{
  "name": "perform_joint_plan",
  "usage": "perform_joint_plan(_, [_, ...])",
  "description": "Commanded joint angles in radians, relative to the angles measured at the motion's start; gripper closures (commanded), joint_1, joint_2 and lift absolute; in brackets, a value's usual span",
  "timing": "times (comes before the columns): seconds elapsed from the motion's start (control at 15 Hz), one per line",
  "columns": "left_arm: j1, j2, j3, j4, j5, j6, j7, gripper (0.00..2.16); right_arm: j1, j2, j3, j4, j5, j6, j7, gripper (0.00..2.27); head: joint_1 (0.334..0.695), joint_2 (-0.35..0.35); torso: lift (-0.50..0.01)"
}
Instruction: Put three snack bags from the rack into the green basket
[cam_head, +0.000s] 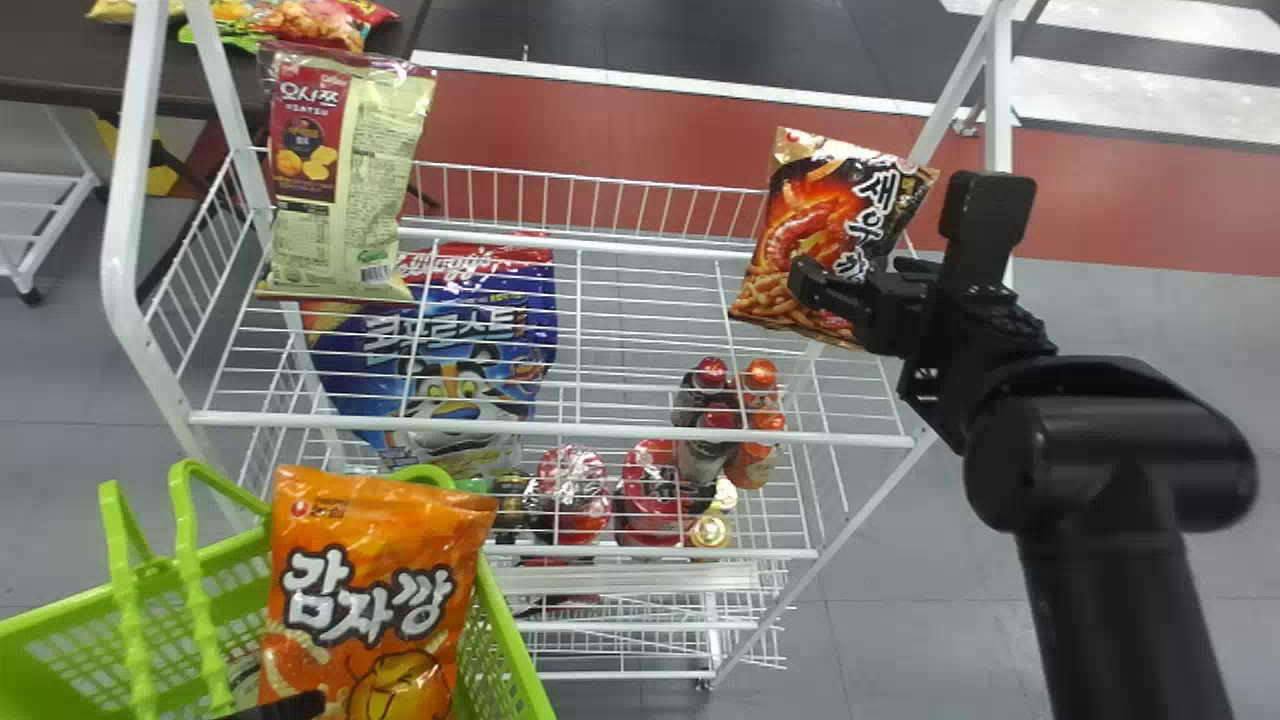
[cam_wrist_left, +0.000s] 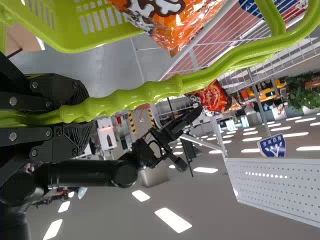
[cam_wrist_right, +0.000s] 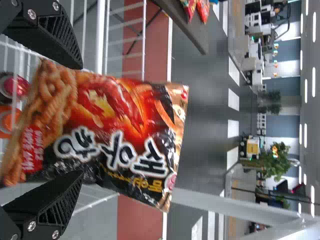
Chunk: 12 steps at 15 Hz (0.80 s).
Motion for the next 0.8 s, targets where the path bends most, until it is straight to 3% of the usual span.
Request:
perform_joint_plan(0.0, [0.001,0.0,0.003,0.0,-0.002,-0.002,-0.003,2.15,-0.068,0.0,0.007,0.118,0.024,-0.048,-0.012,0.06,0.695,-0.204,0.0])
perform_joint_plan(0.33, [0.006,-0.001,0.01,0.003,0.0,0.002,-0.009,2.15,-0.224,-0.006,0.067,0.399,0.065,-0.19,-0.009,0.09,0.695,-0.217,0.0])
perform_joint_plan(0.47, [0.008,-0.001,0.01,0.003,0.0,0.002,-0.01,2.15,-0.244,-0.003,0.078,0.425,0.054,-0.19,0.013,0.26,0.695,-0.209,0.0])
perform_joint_plan(0.53, [0.009,0.0,0.012,0.003,0.0,0.002,-0.01,2.15,-0.247,-0.003,0.081,0.425,0.056,-0.186,0.025,0.66,0.695,-0.198,0.0])
perform_joint_plan(0.6, [0.009,-0.001,0.016,0.003,0.0,0.002,-0.014,2.15,-0.252,-0.005,0.079,0.43,0.056,-0.165,0.039,1.43,0.695,-0.192,0.0])
perform_joint_plan(0.67, [0.011,-0.001,0.019,0.003,0.003,0.002,-0.015,2.15,-0.252,-0.003,0.075,0.428,0.05,-0.134,0.039,2.03,0.695,-0.187,0.0])
perform_joint_plan(0.73, [0.011,-0.001,0.019,0.003,0.003,0.002,-0.015,2.15,-0.247,-0.005,0.069,0.421,0.042,-0.125,0.046,2.13,0.695,-0.182,0.0])
